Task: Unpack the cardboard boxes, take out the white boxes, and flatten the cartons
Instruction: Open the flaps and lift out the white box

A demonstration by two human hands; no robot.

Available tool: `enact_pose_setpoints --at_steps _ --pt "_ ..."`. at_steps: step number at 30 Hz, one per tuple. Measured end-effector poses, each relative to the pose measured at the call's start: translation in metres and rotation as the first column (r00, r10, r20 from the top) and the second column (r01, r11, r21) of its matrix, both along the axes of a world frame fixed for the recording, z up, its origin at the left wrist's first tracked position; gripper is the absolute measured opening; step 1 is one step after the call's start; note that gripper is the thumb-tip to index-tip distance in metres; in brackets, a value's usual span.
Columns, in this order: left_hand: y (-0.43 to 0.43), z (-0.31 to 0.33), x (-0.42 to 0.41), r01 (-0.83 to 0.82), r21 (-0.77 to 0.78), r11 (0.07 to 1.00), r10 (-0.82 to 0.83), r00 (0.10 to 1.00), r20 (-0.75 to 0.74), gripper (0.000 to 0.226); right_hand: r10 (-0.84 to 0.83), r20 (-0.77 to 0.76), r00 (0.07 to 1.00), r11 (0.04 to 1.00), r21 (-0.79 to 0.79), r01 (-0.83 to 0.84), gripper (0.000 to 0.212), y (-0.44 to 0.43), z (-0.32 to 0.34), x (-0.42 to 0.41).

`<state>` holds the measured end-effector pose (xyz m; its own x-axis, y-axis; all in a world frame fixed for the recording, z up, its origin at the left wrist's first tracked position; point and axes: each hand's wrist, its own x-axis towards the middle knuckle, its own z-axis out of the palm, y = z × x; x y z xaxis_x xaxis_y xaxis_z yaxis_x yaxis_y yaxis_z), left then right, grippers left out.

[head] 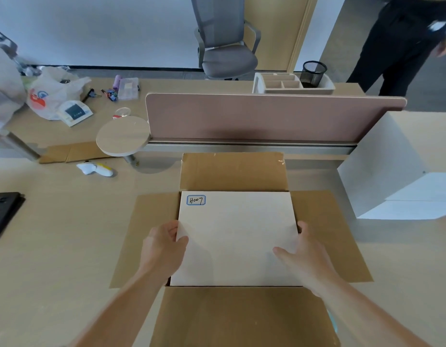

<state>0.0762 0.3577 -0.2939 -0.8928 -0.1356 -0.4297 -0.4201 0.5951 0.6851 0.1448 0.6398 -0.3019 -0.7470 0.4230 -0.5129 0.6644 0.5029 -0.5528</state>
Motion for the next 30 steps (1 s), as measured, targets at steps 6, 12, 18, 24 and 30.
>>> enact_pose_setpoints --at_steps 6,12,18,24,30 --pt "-0.004 0.001 0.002 0.014 0.124 0.992 -0.017 1.000 0.016 0.038 0.019 -0.008 1.000 0.990 0.138 -0.018 0.103 0.001 -0.001 -0.006" --pt "-0.010 0.004 -0.011 -0.014 0.224 0.975 0.002 0.999 0.051 0.054 -0.135 -0.058 0.989 0.991 0.009 0.135 0.103 0.001 -0.012 0.001" --pt "-0.015 0.002 -0.010 -0.033 0.279 0.960 0.042 0.999 -0.028 0.046 -0.078 -0.140 0.987 0.996 0.033 0.083 0.105 -0.003 -0.003 0.002" --pt "-0.012 0.023 -0.015 -0.008 0.211 0.977 0.041 0.988 -0.150 0.082 -0.041 -0.259 0.965 0.996 0.066 0.060 0.075 -0.001 0.031 0.003" --pt "-0.013 0.043 -0.016 0.038 0.205 0.978 0.010 0.974 -0.226 0.078 -0.038 -0.370 0.928 0.997 0.051 0.061 0.064 0.005 0.079 0.011"
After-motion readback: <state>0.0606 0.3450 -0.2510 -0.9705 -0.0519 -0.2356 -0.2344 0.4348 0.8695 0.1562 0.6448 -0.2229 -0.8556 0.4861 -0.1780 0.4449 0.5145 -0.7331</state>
